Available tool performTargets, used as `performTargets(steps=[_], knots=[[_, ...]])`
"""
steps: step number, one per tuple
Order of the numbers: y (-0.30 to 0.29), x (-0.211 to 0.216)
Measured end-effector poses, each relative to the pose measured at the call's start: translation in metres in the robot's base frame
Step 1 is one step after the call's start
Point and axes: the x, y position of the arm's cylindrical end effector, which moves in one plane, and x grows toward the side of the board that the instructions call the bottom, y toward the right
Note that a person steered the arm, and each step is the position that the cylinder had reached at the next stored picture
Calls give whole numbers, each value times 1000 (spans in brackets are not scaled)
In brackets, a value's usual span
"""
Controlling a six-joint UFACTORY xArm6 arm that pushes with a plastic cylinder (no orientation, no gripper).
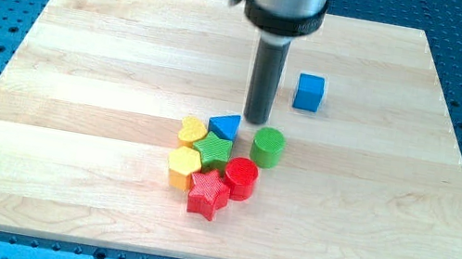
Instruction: Slide the blue cube towards the top right side of the board
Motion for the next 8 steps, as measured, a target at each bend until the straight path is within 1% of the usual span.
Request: performTargets(steps=[1,2,3,4,6,7,8], knots=[[31,-23],[97,-57],[99,-88],[99,-87],[99,-59],[90,-100],[53,-61]])
